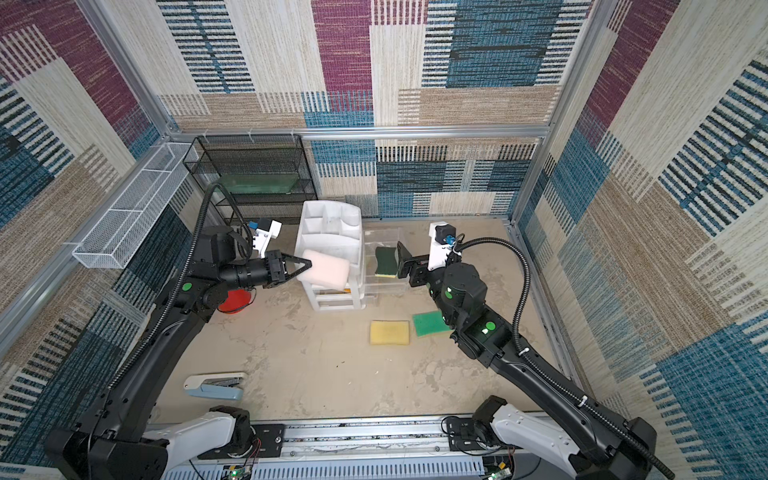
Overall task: Take the sponge out of the drawer
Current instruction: Pick up the sponge from the drawer, then place the sponge at the center of the board.
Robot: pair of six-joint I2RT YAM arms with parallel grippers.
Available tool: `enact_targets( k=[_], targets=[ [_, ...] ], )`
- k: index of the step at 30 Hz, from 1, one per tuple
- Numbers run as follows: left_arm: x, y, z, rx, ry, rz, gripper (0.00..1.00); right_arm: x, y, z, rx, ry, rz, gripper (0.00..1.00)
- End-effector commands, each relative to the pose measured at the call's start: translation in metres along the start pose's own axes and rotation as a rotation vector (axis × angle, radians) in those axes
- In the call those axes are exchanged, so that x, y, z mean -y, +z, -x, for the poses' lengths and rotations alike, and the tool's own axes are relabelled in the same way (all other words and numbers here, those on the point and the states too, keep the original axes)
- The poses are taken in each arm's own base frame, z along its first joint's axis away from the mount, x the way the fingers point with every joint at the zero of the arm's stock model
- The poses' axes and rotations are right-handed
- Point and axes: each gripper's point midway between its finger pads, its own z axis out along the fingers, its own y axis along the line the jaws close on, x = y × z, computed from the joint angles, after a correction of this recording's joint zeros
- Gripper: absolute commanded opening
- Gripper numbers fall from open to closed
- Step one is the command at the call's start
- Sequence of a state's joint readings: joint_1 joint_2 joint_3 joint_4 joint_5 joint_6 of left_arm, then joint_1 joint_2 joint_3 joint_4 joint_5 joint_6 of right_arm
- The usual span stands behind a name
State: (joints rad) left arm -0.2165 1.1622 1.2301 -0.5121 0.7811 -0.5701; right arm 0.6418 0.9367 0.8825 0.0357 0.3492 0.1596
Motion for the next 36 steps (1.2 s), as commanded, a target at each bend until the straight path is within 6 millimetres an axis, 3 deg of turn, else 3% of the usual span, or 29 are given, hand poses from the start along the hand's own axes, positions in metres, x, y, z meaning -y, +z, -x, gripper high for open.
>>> enact_targets(
  k=[1, 4, 20, 28, 36],
  targets=[
    [-0.005, 0.003, -0.008, 0.004, 0.032, 0.067, 0.0, 0.007, -0.001, 0.007, 0.052, 0.131, 0.016, 0.98],
    [-0.009, 0.014, -0.024, -0.027, 0.045, 0.121, 0.0, 0.019, 0.003, -0.002, 0.031, 0.15, -0.021, 0.95],
    [-0.073, 0.042, -0.079, -0.01, -0.108, 0.326, 0.0, 0.06, 0.006, -0.052, -0.04, 0.222, -0.101, 0.95],
    [-0.116, 0.064, -0.106, -0.031, -0.17, 0.423, 0.0, 0.07, -0.001, -0.062, -0.046, 0.249, -0.113, 0.95],
    [-0.149, 0.083, -0.122, -0.044, -0.189, 0.487, 0.0, 0.073, -0.013, -0.059, -0.034, 0.268, -0.119, 0.95]
  ],
)
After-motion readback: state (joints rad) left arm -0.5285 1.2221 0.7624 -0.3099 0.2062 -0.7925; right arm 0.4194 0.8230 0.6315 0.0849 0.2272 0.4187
